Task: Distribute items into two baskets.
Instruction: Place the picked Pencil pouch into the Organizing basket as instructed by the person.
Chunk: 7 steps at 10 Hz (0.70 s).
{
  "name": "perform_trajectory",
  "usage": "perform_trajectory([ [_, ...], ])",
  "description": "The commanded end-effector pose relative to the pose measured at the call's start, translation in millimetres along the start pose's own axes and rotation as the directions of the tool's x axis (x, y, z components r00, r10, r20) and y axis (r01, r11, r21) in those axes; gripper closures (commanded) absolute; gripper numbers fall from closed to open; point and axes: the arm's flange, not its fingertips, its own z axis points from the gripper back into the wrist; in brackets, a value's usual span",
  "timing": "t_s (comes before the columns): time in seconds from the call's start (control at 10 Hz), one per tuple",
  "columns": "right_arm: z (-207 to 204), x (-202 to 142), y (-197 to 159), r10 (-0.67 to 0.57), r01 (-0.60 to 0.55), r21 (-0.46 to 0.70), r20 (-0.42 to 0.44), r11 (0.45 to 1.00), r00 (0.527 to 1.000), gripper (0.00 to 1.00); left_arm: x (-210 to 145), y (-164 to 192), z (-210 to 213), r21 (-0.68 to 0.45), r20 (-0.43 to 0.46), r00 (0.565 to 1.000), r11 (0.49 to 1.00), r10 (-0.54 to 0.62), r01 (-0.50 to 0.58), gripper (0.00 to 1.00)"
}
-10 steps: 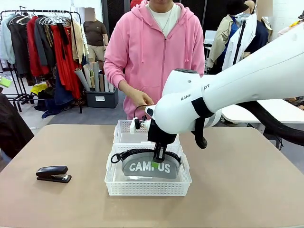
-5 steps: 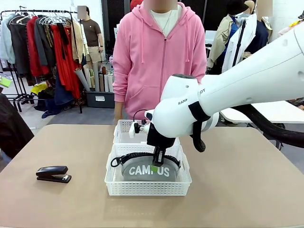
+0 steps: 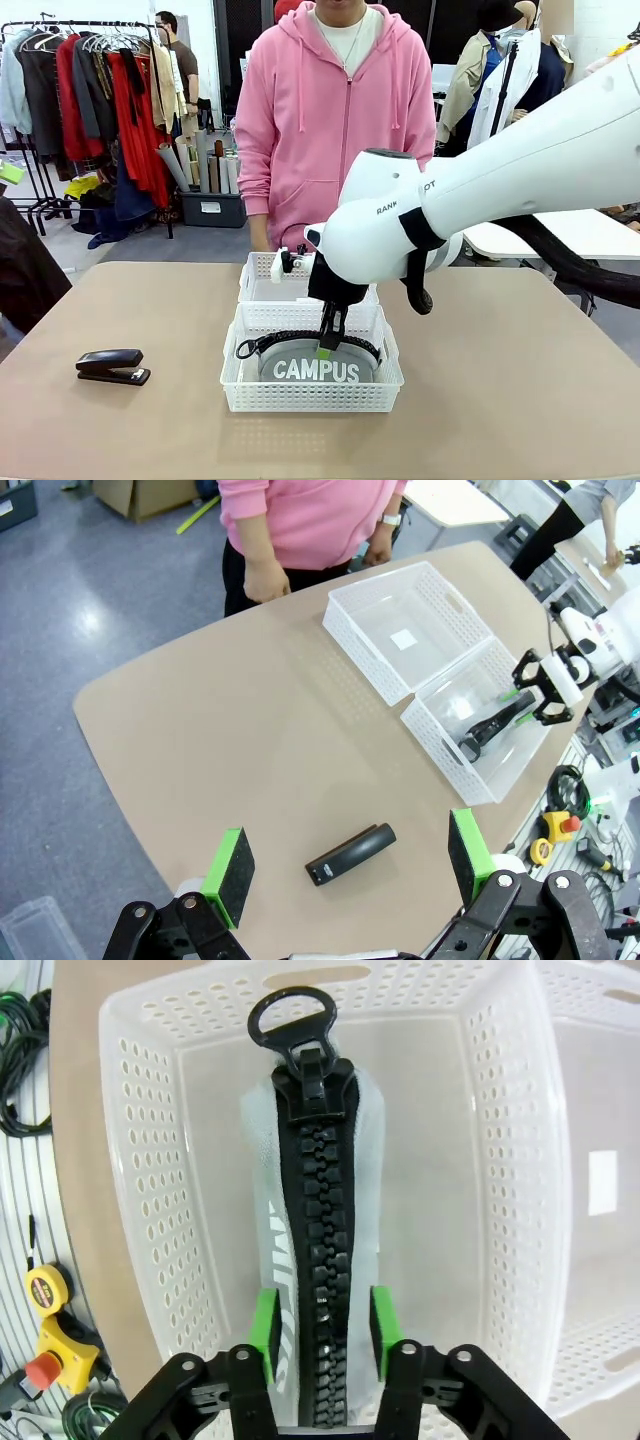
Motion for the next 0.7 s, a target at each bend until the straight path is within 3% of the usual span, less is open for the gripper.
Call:
perform_trajectory([
  [0.0, 19.1, -12.0, 12.9, -0.033, 0.034, -0.049, 0.021, 0.998, 0.999, 0.0, 0.9, -0.3, 0.6, -0.004, 0.011, 1.0, 1.0, -0.002, 0.002, 0.0],
  [0.3, 42.5, -26.6, 20.5, -0.043, 0.043, -0.062, 0.001, 0.997, 0.999, 0.0, 0.9, -0.3, 0.6, -0.004, 0.011, 1.0, 1.0, -0.002, 0.002, 0.0],
  [0.6, 52.3, -32.5, 23.9, 0.044, -0.046, -0.069, -0.033, 0.997, 0.998, 0.0, 0.9, -0.3, 0.6, -0.004, 0.011, 1.0, 1.0, -0.002, 0.002, 0.0],
])
